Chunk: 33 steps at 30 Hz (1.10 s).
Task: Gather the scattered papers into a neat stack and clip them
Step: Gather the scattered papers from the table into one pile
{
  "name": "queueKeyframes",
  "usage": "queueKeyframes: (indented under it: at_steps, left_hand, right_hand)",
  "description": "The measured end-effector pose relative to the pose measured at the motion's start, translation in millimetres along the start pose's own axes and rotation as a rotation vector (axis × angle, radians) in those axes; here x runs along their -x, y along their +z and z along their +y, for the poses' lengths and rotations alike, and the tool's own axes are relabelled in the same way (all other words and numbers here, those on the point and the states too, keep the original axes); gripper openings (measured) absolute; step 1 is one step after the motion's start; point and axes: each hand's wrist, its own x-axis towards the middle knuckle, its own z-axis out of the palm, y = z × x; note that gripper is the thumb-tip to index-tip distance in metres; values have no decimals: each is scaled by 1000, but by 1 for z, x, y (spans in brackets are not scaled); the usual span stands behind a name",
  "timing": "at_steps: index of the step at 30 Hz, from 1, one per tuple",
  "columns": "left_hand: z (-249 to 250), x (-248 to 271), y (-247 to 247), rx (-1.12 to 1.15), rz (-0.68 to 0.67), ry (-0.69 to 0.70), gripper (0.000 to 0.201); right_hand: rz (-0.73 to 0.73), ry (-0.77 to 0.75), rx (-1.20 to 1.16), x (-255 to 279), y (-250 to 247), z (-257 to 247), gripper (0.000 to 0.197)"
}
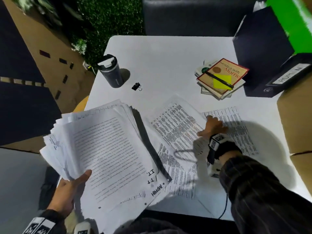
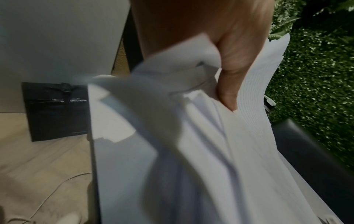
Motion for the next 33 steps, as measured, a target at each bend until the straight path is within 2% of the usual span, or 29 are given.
queueKeyframes:
  at_steps: [1, 3, 6, 8, 11, 12, 14, 16, 17, 20, 23, 25, 28, 33]
  left_hand:
    - [-6, -1, -3, -3, 21, -17, 32]
    - [-12, 0, -5, 18, 39, -46, 42]
    - [-18, -3, -7, 27, 74, -62, 46]
    - [-20, -2, -6, 2, 88, -59, 49]
    - [-18, -1, -2, 8, 37, -48, 30]
    - [-18, -1, -1, 5, 35, -28, 28]
    - [-17, -5, -2, -69, 40, -42, 40]
    - [-19, -16, -2, -148, 35, -81, 52]
    - [-17, -18, -1, -167, 35, -89, 51]
    - [-14, -21, 6, -153, 8, -70, 46]
    - [-10, -23, 12, -208, -24, -36, 53]
    - [-7, -22, 18, -134, -52, 4, 40]
    - [-1, -18, 22, -54, -76, 4, 38]
    - [-3, -25, 8, -186, -74, -25, 62]
  right_hand:
    - [24, -22, 1, 1, 3, 2, 67]
    - [34, -90, -116, 4, 7, 5, 56]
    - [17, -143, -517, 5, 10, 10, 50]
    - [26, -164, -689, 9, 4, 18, 39]
    - [63, -142, -733, 18, -13, 46, 13]
    - [94, -103, -735, 20, -15, 62, 12]
    - [111, 5, -731, 23, -14, 96, 24]
    - [94, 173, -670, 28, -11, 126, 48]
    - [90, 250, -614, 28, -7, 138, 58]
    - [99, 413, -386, 29, 1, 159, 67]
    - [103, 443, -375, 31, 10, 162, 89]
    - [127, 446, -375, 32, 16, 164, 94]
    - [125, 471, -405, 30, 20, 168, 96]
    - [156, 496, -390, 34, 18, 169, 95]
